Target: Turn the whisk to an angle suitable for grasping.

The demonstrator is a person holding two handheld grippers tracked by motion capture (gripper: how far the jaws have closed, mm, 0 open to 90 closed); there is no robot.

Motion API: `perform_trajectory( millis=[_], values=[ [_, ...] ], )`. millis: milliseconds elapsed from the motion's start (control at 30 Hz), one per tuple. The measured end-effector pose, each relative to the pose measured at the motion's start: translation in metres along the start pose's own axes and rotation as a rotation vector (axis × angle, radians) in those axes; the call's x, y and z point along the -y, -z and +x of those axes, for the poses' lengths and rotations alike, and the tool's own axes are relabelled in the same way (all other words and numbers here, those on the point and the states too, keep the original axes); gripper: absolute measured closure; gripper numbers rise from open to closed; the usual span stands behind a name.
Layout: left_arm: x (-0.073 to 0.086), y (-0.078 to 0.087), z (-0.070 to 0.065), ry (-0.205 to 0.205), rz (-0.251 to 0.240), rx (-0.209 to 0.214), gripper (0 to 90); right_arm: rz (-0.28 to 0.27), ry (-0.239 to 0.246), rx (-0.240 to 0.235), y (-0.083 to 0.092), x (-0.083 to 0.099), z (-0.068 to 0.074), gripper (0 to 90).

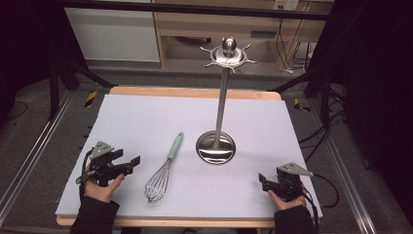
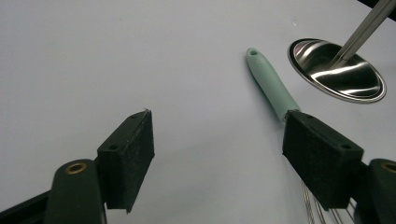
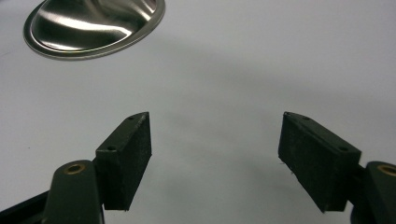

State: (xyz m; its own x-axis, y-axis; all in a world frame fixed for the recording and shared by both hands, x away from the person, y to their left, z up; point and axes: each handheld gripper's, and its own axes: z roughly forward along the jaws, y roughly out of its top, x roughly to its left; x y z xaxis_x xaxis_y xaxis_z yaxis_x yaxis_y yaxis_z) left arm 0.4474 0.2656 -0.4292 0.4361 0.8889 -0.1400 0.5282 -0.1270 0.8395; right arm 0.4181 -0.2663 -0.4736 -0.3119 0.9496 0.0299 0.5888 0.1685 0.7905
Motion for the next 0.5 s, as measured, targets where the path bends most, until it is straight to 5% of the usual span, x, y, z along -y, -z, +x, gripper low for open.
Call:
perform_trajectory(
  millis=[500],
  values=[
    [-0.016, -0.003, -0.011, -0.035, 0.018, 0.035, 24.7, 0.001, 0.006, 0.009, 0.0, -0.001, 0.002, 30.7]
  ],
)
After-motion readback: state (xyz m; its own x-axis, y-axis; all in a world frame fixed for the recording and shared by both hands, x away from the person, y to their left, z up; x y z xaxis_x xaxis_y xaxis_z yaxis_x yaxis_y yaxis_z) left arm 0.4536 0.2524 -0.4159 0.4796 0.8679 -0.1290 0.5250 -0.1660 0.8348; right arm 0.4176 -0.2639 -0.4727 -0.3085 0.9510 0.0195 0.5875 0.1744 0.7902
